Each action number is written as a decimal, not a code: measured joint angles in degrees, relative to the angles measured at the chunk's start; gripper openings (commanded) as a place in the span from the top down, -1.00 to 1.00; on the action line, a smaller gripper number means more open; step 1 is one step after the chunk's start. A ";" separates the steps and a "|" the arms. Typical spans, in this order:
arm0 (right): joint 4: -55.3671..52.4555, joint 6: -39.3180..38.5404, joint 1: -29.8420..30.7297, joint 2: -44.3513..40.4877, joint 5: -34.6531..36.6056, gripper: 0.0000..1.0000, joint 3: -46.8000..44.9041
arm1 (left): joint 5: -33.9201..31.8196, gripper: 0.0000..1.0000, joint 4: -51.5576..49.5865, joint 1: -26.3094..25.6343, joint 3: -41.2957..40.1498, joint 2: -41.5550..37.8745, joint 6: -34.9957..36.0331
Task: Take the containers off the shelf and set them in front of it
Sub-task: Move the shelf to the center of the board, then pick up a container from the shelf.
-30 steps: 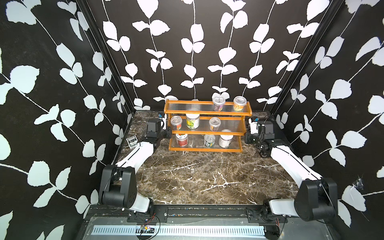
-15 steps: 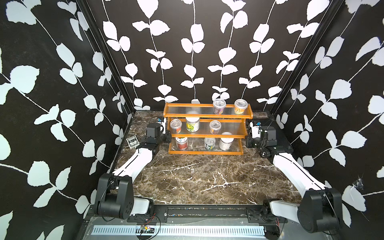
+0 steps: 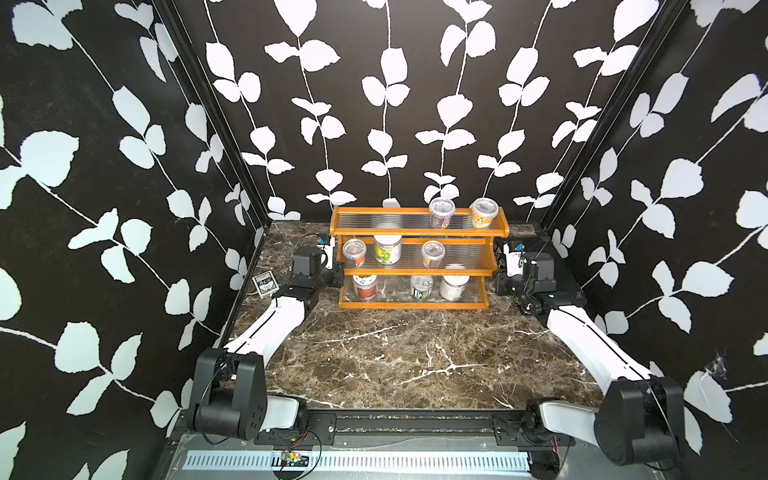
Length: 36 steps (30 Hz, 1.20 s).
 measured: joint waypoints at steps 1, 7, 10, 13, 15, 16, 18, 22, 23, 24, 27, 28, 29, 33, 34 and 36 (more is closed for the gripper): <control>-0.37 0.09 -0.11 -0.24 0.28 0.22 0.02 | -0.04 0.33 -0.31 -0.04 0.02 -0.17 0.24; -4.15 0.00 -1.36 -3.13 2.40 0.10 0.00 | -0.96 0.22 -3.93 -0.15 0.09 -2.36 1.75; -6.08 -0.13 -1.95 -5.16 3.19 -0.05 0.02 | -1.53 0.15 -5.60 0.02 0.11 -3.39 2.27; -8.59 -0.85 -1.95 -7.82 2.60 -0.24 0.09 | -2.32 0.02 -8.24 0.28 0.11 -5.35 2.84; -10.01 -1.46 -1.95 -9.35 1.53 -0.35 0.13 | -2.80 -0.02 -10.03 0.28 0.11 -7.32 3.28; -10.80 -1.73 -1.95 -9.97 0.85 -0.39 0.24 | -2.99 -0.07 -10.80 0.28 0.11 -8.35 3.43; -11.91 -2.16 -1.95 -11.02 -0.90 -0.52 0.44 | -3.32 -0.21 -12.74 0.28 0.11 -11.08 3.98; -14.01 -2.58 -1.95 -13.27 -6.21 -0.87 0.98 | -2.82 -0.44 -15.43 0.28 0.11 -15.89 5.11; -14.32 -2.45 -1.95 -13.73 -8.02 -0.96 1.25 | -2.12 -0.47 -15.76 0.28 0.11 -16.98 5.29; -14.69 -2.40 -1.95 -14.08 -9.40 -0.99 1.53 | -1.73 -0.49 -15.82 0.22 0.11 -17.62 5.40; -15.98 -2.29 -1.92 -15.15 -13.66 -1.00 2.84 | -1.03 -0.58 -15.96 -1.20 0.11 -18.99 6.21; -16.59 -2.32 -1.90 -15.47 -14.84 -0.99 3.43 | -1.14 -0.62 -16.02 -1.97 0.11 -19.15 6.36; -17.09 -2.32 -1.86 -15.85 -15.93 -0.99 4.13 | -1.25 -0.66 -16.13 -3.06 0.11 -19.43 6.71; -18.99 -2.32 -1.49 -16.76 -18.78 -0.99 7.67 | -2.27 -0.80 -18.08 -6.60 1.53 -20.39 8.22; -19.43 -2.32 -1.40 -16.87 -19.19 -0.99 8.50 | -2.27 -0.83 -18.56 -6.99 2.12 -20.52 8.57; -20.22 -2.32 -0.85 -17.00 -20.17 -0.99 10.93 | -1.88 -0.93 -19.32 -7.63 4.11 -20.90 9.27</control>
